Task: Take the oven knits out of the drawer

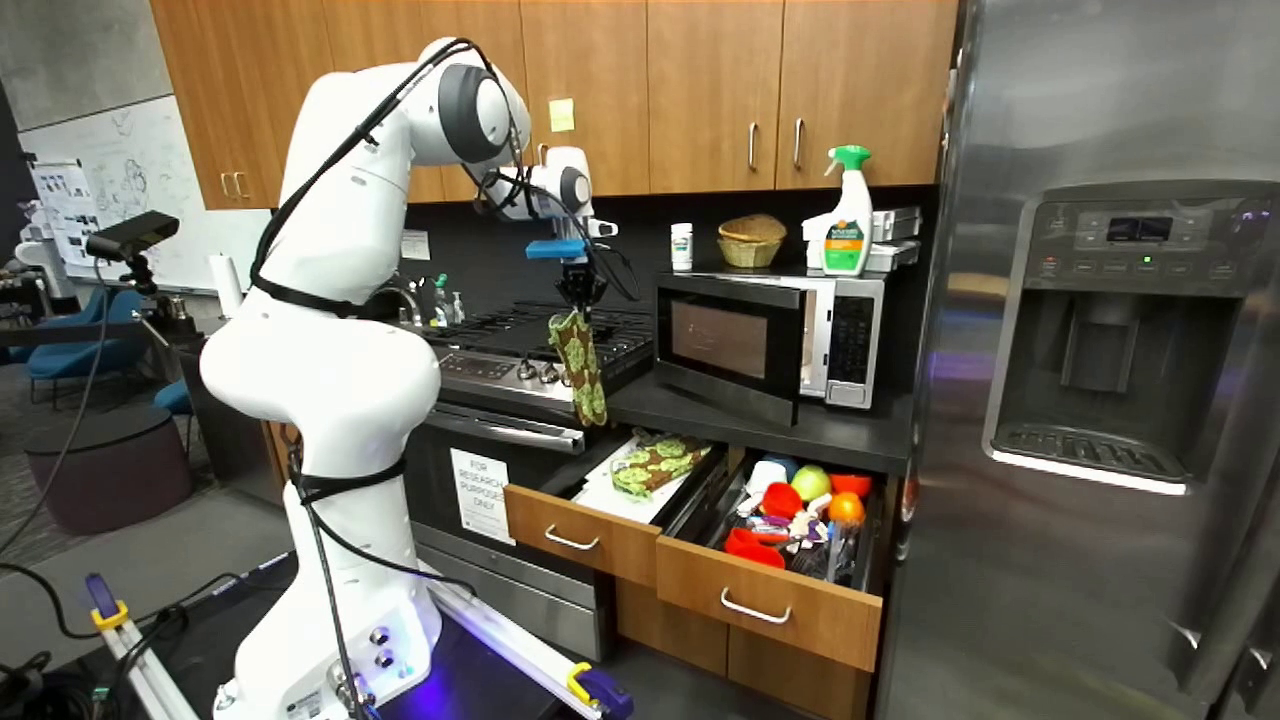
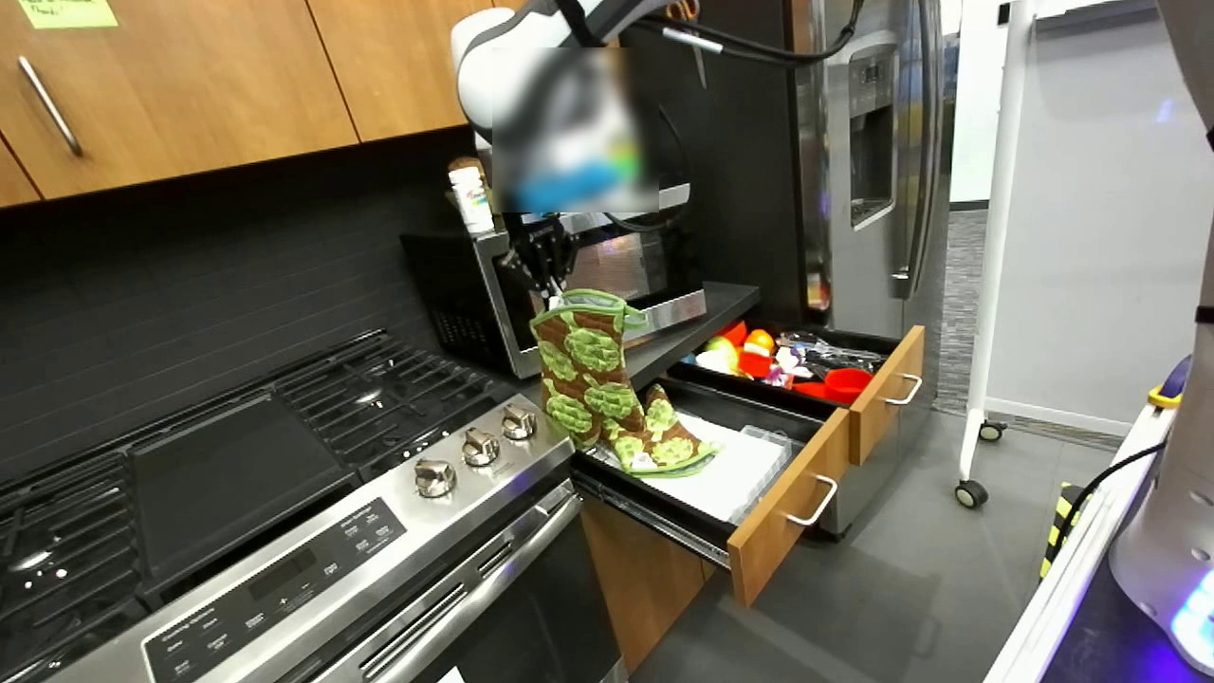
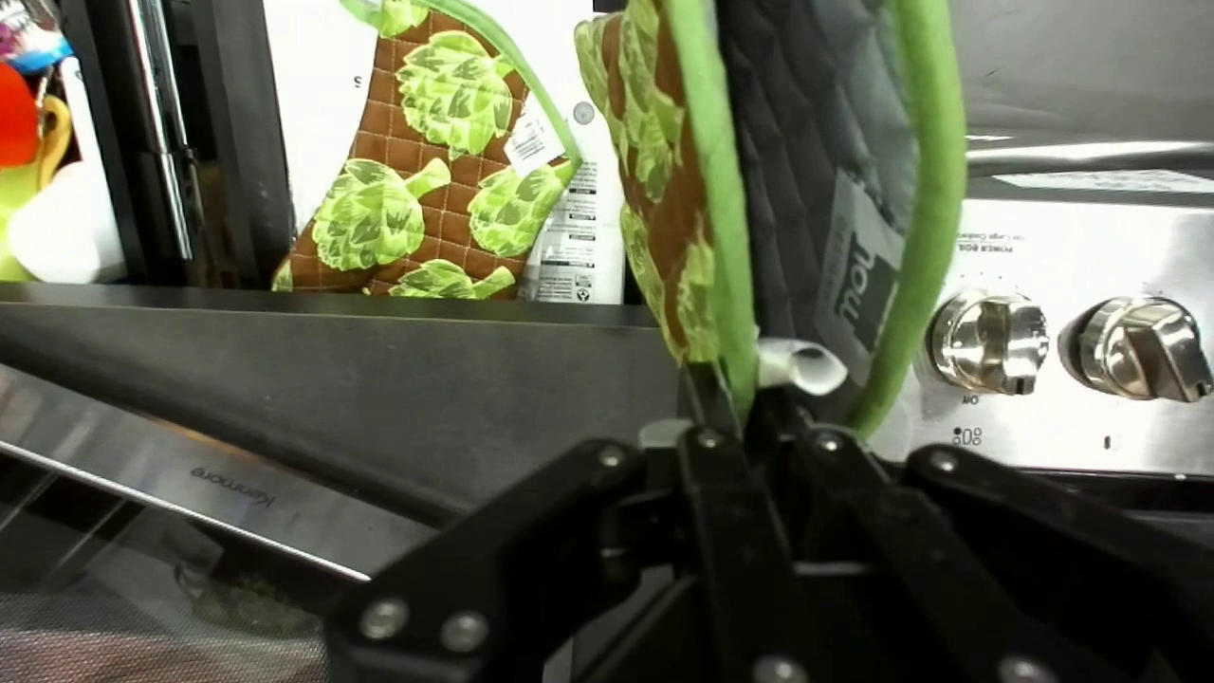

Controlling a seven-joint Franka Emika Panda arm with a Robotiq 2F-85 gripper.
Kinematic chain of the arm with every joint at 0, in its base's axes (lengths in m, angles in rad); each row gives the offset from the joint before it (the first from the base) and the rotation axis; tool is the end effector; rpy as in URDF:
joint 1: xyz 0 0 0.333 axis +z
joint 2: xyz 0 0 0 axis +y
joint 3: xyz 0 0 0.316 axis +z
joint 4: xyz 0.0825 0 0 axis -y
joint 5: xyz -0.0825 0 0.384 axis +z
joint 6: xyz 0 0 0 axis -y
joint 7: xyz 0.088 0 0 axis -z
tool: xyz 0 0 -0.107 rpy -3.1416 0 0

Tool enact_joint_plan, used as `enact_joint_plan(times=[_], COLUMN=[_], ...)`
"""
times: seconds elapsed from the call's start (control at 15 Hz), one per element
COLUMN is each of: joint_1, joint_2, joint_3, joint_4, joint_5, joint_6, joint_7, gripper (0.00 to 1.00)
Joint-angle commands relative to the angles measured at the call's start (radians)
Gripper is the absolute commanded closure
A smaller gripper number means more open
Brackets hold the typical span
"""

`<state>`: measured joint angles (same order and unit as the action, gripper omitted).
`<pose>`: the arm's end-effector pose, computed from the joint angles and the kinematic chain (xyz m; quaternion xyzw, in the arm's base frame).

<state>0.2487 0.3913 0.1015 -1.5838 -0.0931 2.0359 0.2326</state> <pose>0.6401 0.2192 0.4182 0.9965 0.0738 0.0368 0.0130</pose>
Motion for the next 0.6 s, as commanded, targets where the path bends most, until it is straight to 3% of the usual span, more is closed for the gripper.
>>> enact_joint_plan(times=[0.0,0.53], joint_1=[0.006,0.014], joint_2=[0.030,0.058], joint_3=[0.005,0.004], joint_4=[0.070,0.156], joint_5=[-0.001,-0.001], joint_6=[-0.027,-0.054], joint_7=[0.004,0.005], gripper=[0.97,0.97])
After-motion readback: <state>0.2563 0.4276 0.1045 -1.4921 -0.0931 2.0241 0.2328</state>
